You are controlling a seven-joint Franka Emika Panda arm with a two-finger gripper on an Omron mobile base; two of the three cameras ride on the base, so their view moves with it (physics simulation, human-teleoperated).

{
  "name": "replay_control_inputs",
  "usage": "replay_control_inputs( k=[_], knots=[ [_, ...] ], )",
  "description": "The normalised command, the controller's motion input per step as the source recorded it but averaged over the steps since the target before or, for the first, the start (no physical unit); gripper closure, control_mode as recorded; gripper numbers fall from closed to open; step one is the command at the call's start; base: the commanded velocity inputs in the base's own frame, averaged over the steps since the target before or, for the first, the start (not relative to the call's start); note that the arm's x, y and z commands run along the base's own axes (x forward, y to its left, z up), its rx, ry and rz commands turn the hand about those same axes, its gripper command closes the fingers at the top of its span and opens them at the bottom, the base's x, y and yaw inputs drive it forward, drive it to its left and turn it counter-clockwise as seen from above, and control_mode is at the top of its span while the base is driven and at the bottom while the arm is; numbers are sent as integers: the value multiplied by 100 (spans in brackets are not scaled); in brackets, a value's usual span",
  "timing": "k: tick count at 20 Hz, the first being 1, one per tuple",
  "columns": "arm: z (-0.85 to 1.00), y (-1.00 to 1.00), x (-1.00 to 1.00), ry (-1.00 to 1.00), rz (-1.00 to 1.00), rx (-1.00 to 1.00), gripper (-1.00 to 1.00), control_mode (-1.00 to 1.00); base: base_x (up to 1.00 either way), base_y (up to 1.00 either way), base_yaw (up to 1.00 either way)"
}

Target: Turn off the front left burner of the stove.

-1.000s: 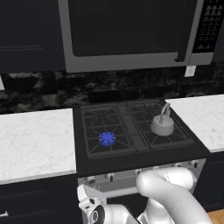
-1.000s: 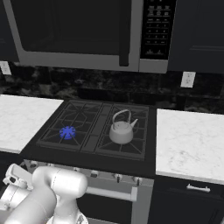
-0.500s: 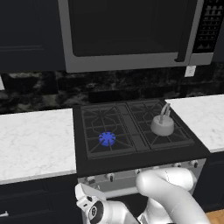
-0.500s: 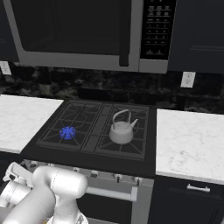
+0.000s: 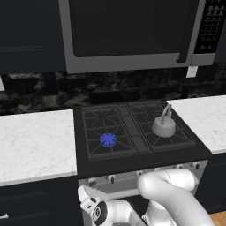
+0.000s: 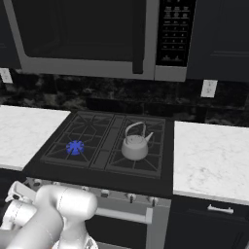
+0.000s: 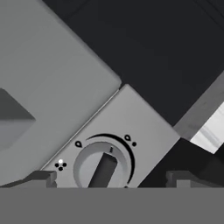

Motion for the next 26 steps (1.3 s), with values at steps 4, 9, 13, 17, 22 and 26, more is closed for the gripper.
replay_control_inputs(
  k=[4, 9, 13, 17, 22, 26],
  knots=[
    [0, 0, 2, 0, 0, 0, -100, -100, 0, 0, 0],
    [-1, -2, 17, 0, 0, 0, -100, -100, 0, 0, 0],
    [0, 3, 19, 0, -2, 0, -100, -100, 0, 0, 0],
    [-2, 0, 21, -2, 0, 0, -100, -100, 0, 0, 0],
    [0, 0, 16, -1, 0, 0, -100, -100, 0, 0, 0],
    [0, 0, 2, 0, 0, 0, 100, -100, 0, 0, 0]
  ],
)
